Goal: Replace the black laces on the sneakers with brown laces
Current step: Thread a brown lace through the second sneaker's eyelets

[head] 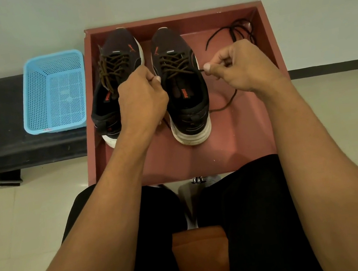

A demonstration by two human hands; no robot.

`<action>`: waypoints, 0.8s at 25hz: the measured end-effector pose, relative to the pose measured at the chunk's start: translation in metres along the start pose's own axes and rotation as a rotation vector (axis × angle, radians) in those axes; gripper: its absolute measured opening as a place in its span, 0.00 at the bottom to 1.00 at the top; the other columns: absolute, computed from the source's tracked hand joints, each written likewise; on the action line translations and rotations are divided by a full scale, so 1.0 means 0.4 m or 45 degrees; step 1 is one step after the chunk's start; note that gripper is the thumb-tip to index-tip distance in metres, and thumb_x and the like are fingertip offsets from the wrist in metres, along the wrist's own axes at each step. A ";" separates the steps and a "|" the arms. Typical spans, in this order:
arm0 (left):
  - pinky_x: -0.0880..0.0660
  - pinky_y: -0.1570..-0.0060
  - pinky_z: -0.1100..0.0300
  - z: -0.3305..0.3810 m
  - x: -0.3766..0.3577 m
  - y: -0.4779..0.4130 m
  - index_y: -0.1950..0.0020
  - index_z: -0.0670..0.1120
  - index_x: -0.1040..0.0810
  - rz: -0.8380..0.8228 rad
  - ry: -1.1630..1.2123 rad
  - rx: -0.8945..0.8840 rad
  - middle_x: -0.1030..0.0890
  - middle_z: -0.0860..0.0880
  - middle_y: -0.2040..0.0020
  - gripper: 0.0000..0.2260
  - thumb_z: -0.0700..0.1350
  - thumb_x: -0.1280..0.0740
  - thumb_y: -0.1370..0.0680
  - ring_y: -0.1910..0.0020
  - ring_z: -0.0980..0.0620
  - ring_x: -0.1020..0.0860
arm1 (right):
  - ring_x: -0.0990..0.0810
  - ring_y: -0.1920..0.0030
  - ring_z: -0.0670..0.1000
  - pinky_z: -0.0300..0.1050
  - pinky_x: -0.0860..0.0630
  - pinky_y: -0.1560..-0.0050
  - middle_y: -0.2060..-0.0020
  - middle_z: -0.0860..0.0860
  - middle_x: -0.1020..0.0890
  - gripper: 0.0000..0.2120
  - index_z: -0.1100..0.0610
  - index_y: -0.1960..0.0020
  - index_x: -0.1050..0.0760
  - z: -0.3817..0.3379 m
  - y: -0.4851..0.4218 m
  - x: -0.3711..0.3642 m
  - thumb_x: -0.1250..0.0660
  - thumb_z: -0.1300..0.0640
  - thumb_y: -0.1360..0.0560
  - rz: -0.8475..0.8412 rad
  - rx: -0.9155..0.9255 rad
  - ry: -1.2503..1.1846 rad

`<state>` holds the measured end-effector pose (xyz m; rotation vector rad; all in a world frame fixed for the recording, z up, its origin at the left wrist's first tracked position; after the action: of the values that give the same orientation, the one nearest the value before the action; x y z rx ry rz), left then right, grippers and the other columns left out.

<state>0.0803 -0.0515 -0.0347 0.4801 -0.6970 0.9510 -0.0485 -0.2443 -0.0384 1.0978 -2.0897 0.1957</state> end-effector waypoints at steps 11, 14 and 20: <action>0.37 0.68 0.68 0.035 0.054 0.007 0.62 0.52 0.20 0.185 0.007 -0.113 0.27 0.57 0.73 0.18 0.61 0.36 0.18 0.72 0.61 0.26 | 0.28 0.65 0.48 0.38 0.29 0.59 0.64 0.66 0.21 0.28 0.70 0.56 0.21 -0.053 0.012 0.035 0.29 0.43 0.19 0.150 0.212 -0.405; 0.32 0.66 0.63 0.048 0.065 0.008 0.62 0.51 0.20 0.239 0.055 -0.150 0.24 0.56 0.71 0.19 0.63 0.36 0.19 0.70 0.59 0.25 | 0.21 0.61 0.43 0.35 0.26 0.53 0.63 0.64 0.19 0.25 0.70 0.55 0.20 -0.081 0.017 0.035 0.29 0.46 0.18 0.135 0.285 -0.538; 0.19 0.45 0.50 0.049 0.056 0.001 0.59 0.46 0.19 0.115 0.564 -0.160 0.14 0.50 0.57 0.16 0.56 0.33 0.18 0.55 0.52 0.17 | 0.15 0.48 0.61 0.53 0.20 0.45 0.51 0.61 0.13 0.09 0.55 0.56 0.17 -0.089 0.023 0.045 0.27 0.52 0.20 0.150 0.288 -0.940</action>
<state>0.0824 -0.0511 -0.0051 0.1181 -0.3750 1.0475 -0.0422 -0.2344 0.0007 1.3142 -2.8462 0.0883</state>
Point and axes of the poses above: each hand's wrist, its own y-axis away from the middle knuckle, its own x-axis out of the back of the hand, z = x × y, the point moved 8 cm from there along -y, towards the middle knuckle
